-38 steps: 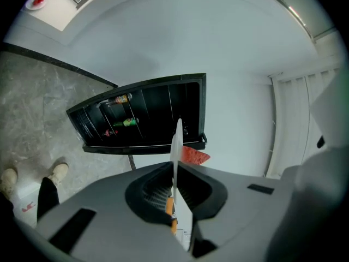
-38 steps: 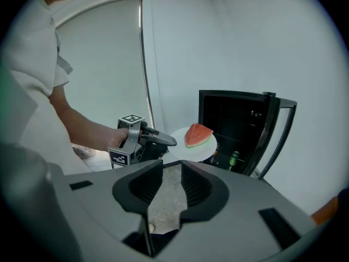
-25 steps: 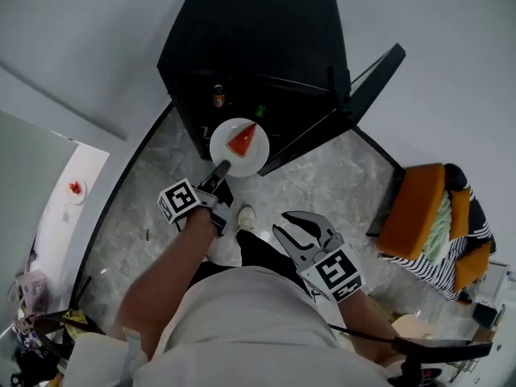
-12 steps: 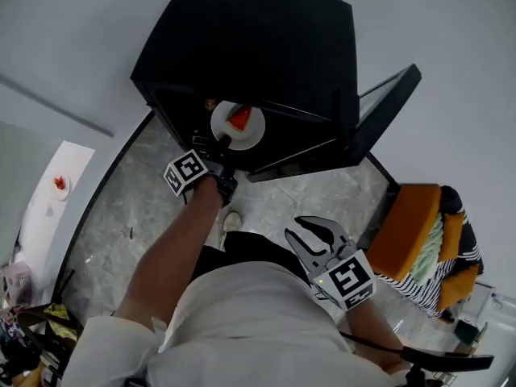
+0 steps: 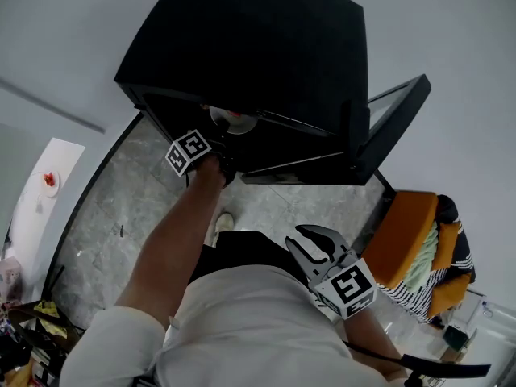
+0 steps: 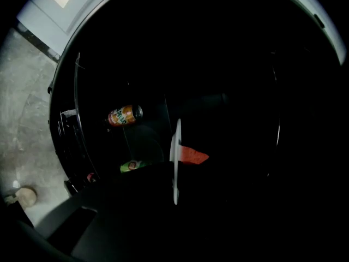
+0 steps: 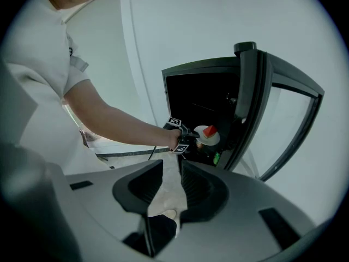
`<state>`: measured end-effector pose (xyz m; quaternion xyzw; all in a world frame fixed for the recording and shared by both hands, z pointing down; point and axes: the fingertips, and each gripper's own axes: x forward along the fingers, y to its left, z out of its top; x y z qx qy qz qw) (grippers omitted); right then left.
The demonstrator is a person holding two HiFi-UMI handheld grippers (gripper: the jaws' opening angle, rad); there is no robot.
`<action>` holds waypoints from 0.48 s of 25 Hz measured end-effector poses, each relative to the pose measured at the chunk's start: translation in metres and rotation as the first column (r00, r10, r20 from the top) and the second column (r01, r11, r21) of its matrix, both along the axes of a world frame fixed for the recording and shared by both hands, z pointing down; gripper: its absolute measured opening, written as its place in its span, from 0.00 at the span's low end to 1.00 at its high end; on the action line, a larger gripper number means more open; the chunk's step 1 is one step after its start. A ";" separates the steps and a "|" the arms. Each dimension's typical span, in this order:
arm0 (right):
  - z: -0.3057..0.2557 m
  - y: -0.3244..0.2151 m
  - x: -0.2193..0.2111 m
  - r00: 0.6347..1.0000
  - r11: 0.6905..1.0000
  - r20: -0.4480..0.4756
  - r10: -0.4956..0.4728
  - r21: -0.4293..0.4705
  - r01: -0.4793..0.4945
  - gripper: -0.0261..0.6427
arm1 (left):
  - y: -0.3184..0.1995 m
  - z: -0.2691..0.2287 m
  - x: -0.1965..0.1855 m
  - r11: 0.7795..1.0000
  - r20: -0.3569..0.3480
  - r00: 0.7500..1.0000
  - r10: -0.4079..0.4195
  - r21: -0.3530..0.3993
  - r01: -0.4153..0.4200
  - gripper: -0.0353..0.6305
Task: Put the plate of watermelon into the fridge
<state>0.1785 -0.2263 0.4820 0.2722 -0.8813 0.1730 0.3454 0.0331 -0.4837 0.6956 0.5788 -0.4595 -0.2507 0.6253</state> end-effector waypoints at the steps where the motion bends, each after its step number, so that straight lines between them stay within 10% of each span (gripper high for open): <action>1: 0.001 -0.001 0.000 1.000 1.000 -0.001 -0.001 -0.003 0.001 0.21 | -0.003 0.003 0.000 1.000 0.006 1.000 0.000 -0.006 0.000 0.09; 12: 0.007 -0.006 0.004 1.000 1.000 -0.004 0.021 -0.011 -0.021 0.21 | -0.008 0.012 -0.001 0.996 0.176 0.984 0.036 -0.088 -0.021 0.09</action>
